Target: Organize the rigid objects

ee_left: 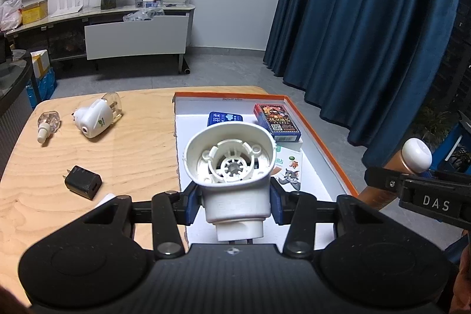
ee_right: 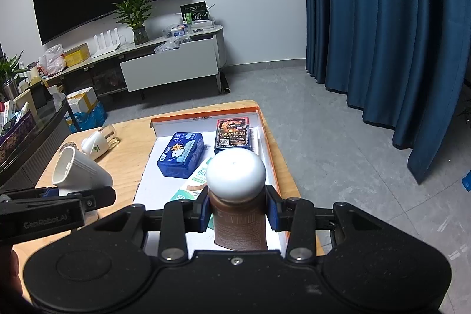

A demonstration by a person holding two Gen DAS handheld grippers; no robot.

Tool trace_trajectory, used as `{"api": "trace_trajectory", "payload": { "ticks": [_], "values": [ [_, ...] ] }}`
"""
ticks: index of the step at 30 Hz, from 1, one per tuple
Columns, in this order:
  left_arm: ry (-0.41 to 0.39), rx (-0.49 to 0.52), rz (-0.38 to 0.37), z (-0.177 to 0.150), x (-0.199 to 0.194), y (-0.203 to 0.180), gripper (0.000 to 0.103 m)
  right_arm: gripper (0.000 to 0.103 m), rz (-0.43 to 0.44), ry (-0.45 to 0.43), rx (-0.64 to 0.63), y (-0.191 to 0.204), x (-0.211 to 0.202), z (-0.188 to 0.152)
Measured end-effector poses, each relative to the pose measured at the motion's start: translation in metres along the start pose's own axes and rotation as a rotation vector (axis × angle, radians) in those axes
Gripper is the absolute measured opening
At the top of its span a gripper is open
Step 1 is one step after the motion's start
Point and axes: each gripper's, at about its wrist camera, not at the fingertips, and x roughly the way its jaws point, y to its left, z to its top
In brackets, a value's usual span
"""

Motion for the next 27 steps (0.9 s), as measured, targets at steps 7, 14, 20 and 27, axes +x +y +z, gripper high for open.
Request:
{"api": "trace_trajectory", "payload": {
  "ticks": [7, 14, 20, 27],
  "values": [
    [-0.004, -0.011, 0.006, -0.0003, -0.0025, -0.0006, 0.047, 0.046, 0.006, 0.006, -0.014, -0.0002, -0.002, -0.0007],
    [-0.008, -0.012, 0.005, -0.0005, -0.0032, -0.0017, 0.047, 0.046, 0.008, 0.008, -0.016, -0.0009, -0.0024, 0.0006],
    [-0.006, -0.014, 0.004, -0.001, -0.0024, -0.0015, 0.047, 0.046, 0.01, 0.011, -0.017, -0.0007, -0.002, 0.0003],
    [-0.003, -0.017, 0.005, -0.0014, -0.0022, -0.0012, 0.047, 0.046, 0.013, 0.014, -0.019, -0.0003, -0.0012, 0.0005]
  ]
}}
